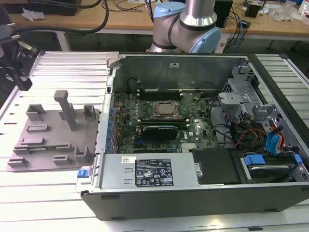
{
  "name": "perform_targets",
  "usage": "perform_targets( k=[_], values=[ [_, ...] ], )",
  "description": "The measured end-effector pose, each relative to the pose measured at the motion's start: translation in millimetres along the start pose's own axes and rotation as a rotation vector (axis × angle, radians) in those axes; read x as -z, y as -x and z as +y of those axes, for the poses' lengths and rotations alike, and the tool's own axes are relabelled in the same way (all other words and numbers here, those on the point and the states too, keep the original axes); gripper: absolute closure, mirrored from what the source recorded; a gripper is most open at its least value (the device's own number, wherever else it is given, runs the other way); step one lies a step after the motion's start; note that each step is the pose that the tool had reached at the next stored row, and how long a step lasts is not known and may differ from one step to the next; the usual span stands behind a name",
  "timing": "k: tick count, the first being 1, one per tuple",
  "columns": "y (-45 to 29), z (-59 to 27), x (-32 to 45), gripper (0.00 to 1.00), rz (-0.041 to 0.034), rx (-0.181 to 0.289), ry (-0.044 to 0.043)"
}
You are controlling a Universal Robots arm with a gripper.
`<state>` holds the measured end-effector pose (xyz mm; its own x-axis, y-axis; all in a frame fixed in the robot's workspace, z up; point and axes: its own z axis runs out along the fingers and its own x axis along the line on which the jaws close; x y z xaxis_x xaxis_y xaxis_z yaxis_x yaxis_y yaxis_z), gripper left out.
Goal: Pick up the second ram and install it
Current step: 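Pick up the second ram and move it above second insertion slot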
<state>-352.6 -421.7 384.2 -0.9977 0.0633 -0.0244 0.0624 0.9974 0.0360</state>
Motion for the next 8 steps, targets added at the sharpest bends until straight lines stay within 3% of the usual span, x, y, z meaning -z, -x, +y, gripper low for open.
perform_targets(
  k=[2,5,8],
  values=[
    [0.0,0.0,0.0,0.92,0.0008,0.022,0.0005],
    [0.0,0.0,0.0,0.92,0.0056,0.156,0.0039],
    [0.0,0.0,0.0,0.92,0.0082,0.229,0.0056]
  ],
)
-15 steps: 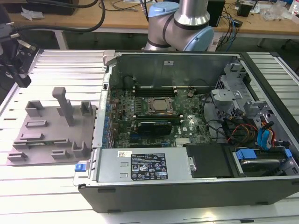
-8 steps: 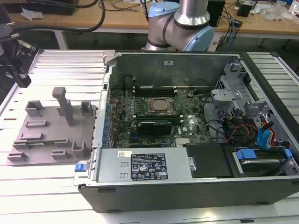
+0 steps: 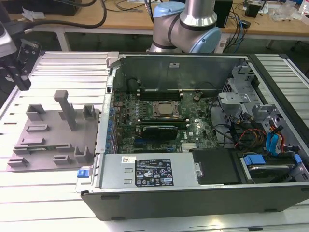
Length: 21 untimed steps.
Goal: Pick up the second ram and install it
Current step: 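Pick up the second ram and move it above second insertion slot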
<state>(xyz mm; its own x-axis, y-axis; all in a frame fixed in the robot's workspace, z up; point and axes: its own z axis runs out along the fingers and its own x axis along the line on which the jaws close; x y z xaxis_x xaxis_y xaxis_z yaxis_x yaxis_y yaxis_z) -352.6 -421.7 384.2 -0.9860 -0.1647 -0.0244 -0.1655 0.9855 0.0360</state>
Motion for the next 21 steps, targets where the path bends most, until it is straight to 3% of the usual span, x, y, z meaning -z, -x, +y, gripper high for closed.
perform_targets(
  k=[4,5,7,11,21],
  values=[
    [0.0,0.0,0.0,0.92,0.0028,0.076,0.0018],
    [0.0,0.0,0.0,0.92,0.0040,0.111,0.0027],
    [0.0,0.0,0.0,0.92,0.0083,0.230,0.0056],
    [0.0,0.0,0.0,0.92,0.0122,0.339,0.0082],
    [0.0,0.0,0.0,0.92,0.0187,0.518,0.0127]
  ],
)
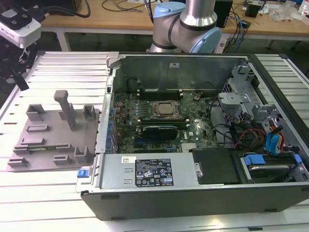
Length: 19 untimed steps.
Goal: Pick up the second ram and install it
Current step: 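Pick up the second ram and move it above second insertion slot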
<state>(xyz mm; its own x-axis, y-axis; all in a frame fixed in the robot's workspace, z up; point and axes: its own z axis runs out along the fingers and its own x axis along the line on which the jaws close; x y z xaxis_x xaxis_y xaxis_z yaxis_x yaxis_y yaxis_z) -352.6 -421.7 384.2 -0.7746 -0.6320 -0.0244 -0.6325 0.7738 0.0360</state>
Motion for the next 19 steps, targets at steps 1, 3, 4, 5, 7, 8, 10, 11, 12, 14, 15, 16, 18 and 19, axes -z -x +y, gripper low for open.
perform_targets(
  k=[1,3,4,5,7,8,10,11,12,14,15,16,18,19],
  values=[
    [0.0,0.0,0.0,0.92,0.0007,0.021,0.0005],
    [0.0,0.0,0.0,0.92,0.0022,0.061,0.0015],
    [0.0,0.0,0.0,0.92,0.0029,0.079,0.0019],
    [0.0,0.0,0.0,0.92,0.0035,0.095,0.0023],
    [0.0,0.0,0.0,0.92,0.0043,0.121,0.0029],
    [0.0,0.0,0.0,0.92,0.0051,0.141,0.0035],
    [0.0,0.0,0.0,0.92,0.0064,0.177,0.0043],
    [0.0,0.0,0.0,0.92,0.0067,0.184,0.0045],
    [0.0,0.0,0.0,0.92,0.0072,0.198,0.0048],
    [0.0,0.0,0.0,0.92,0.0085,0.233,0.0057],
    [0.0,0.0,0.0,0.92,0.0089,0.247,0.0060],
    [0.0,0.0,0.0,0.92,0.0098,0.271,0.0066],
    [0.0,0.0,0.0,0.92,0.0108,0.300,0.0073],
    [0.0,0.0,0.0,0.92,0.0111,0.309,0.0075]
  ],
)
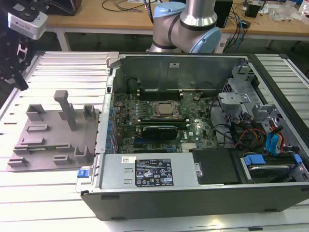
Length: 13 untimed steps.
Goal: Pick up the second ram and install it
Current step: 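Pick up the second ram and move it above second insertion slot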
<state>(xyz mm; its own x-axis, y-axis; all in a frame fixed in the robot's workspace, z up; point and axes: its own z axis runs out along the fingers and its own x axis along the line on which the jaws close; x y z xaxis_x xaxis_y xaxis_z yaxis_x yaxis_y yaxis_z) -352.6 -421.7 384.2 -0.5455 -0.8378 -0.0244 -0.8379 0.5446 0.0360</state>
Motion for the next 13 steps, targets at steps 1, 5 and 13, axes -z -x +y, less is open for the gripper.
perform_targets(
  k=[1,5,13],
  values=[
    [0.0,0.0,0.0,0.92,0.0007,0.020,0.0005],
    [0.0,0.0,0.0,0.92,0.0022,0.061,0.0015],
    [0.0,0.0,0.0,0.92,0.0055,0.153,0.0038]
  ],
)
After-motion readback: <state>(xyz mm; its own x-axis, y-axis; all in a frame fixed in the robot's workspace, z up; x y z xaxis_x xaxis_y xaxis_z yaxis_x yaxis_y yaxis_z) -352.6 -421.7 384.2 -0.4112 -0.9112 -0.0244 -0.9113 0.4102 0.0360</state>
